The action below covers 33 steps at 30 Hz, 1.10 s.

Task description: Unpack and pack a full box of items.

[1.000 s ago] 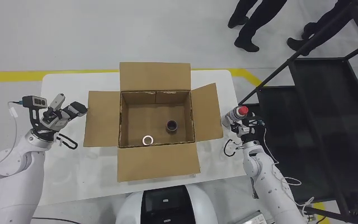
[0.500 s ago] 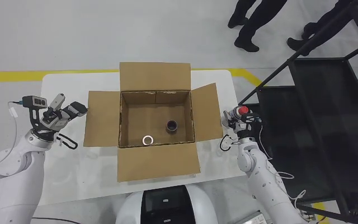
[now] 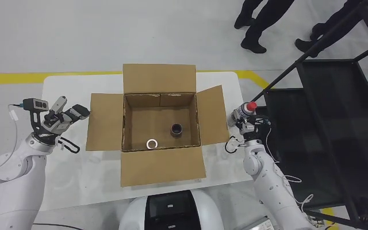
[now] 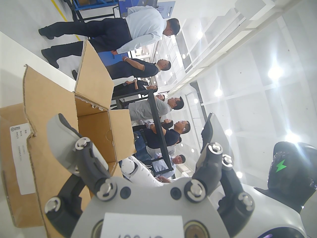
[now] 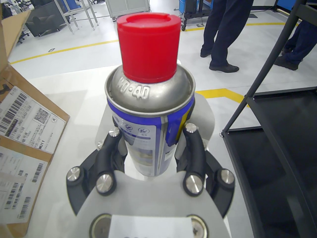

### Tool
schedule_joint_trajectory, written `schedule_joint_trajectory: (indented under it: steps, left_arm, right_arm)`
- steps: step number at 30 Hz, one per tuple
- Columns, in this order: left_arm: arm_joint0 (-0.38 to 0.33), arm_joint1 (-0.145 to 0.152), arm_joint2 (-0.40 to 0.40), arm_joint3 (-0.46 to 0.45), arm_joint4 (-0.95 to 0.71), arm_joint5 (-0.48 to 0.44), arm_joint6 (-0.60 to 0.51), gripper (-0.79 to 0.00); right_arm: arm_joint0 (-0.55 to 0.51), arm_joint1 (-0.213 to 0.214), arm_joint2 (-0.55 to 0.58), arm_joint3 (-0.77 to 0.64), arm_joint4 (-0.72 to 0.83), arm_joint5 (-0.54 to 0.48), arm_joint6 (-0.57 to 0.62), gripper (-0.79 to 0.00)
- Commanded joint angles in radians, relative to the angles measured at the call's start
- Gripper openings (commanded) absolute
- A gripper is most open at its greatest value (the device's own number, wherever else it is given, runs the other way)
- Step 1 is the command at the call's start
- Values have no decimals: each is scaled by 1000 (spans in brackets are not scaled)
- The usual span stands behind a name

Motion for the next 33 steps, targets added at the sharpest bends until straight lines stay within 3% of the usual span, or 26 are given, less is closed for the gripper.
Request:
schedule_joint_trajectory:
  steps: [1,14,21,27,33]
  left_arm:
    - [0,0,0,0,-2,0,0,0]
    - [0,0,0,0,-2,0,0,0]
    - [0,0,0,0,-2,0,0,0]
    - [0,0,0,0,-2,0,0,0]
    - [0,0,0,0,-2,0,0,0]
  right_arm:
    - [-20,3,13,-38,-9,-9,-16,-785]
    - [-224,26,139,-518,-107,-31,-79,-785]
    - [-296,28,131,-753,-142,-100,-84,-785]
    - [-294,27,47,-798,-118,-214,34,-785]
    - [-250,25,-36,-776,-234,-194,146,-785]
